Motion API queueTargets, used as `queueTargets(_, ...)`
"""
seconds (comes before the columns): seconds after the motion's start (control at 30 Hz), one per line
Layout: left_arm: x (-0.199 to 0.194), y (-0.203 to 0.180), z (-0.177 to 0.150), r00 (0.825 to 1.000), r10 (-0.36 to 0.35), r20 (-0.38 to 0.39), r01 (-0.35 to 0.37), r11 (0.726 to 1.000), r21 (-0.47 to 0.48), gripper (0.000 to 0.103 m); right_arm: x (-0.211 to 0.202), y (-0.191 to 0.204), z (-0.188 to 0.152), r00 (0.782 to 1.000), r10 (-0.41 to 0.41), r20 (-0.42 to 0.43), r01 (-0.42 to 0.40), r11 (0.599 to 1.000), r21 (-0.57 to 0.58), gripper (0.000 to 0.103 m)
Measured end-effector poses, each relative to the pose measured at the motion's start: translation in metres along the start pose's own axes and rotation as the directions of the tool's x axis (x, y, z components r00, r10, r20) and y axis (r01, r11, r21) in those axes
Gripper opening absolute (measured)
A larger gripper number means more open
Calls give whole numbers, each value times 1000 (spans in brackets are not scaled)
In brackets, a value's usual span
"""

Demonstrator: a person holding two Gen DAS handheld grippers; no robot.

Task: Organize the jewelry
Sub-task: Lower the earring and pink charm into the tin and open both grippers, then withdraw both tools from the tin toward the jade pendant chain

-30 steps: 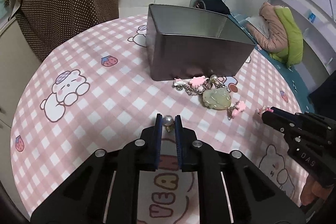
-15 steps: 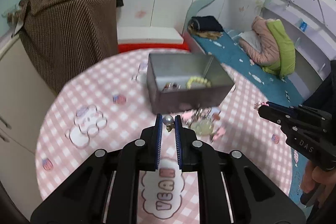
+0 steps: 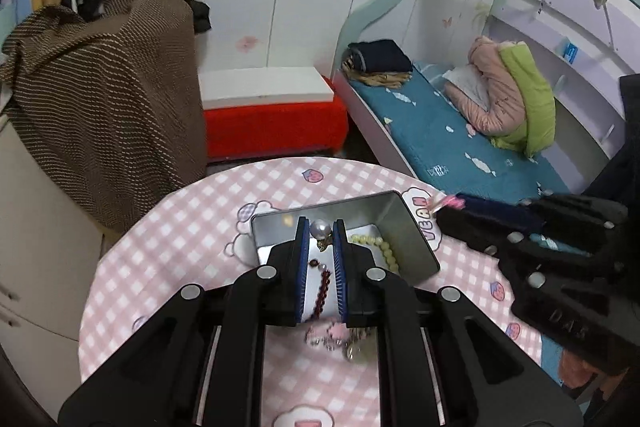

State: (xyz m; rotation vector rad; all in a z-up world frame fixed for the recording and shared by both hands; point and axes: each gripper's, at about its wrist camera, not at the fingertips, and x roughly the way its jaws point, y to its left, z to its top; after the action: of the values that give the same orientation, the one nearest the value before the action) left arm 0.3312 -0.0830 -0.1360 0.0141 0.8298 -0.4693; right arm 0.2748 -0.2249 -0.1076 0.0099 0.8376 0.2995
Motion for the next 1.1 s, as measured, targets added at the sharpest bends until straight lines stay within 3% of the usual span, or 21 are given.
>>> queueTargets(0.33,52,4,7,993,0,-119,-2,1000,-16,15,58,-11,0,989,12,-145,-3,998,62,16)
queueTargets(0.37,54,6,6,992,1,-124,-3,1000,-20,25,60,-12,2,989,11,-149,-1,998,66,16)
queueTargets(0.5,55,17,2,992,21,-125,-28,998,-55,44,58,-18,0,989,13,-148,0,996,89,25)
queueTargets(0.57,51,24,2,993,39,-114,-48,996,-79,61,55,-21,-1,990,17,-140,-3,995,97,39)
queueTargets(0.6,48,26,1,993,45,-106,-55,994,-90,65,51,-23,-1,991,12,-130,1,995,103,45)
queueTargets(0.67,37,35,0,993,81,-81,-90,989,-120,85,43,-29,-2,995,7,-101,5,992,125,87)
queueTargets(0.7,31,37,0,994,87,-65,-95,986,-135,91,39,-32,-2,997,4,-82,7,991,135,97)
queueTargets(0.77,16,40,-2,995,100,-19,-102,983,-155,97,29,-34,-3,999,-4,-46,11,988,152,96)
queueTargets(0.9,-11,32,-5,985,168,27,-163,978,-127,97,14,-30,-6,999,-49,-17,51,986,158,96)
queueTargets(1.1,-58,19,-13,971,211,114,-199,974,-111,97,-25,-19,-10,995,-71,65,59,983,175,96)
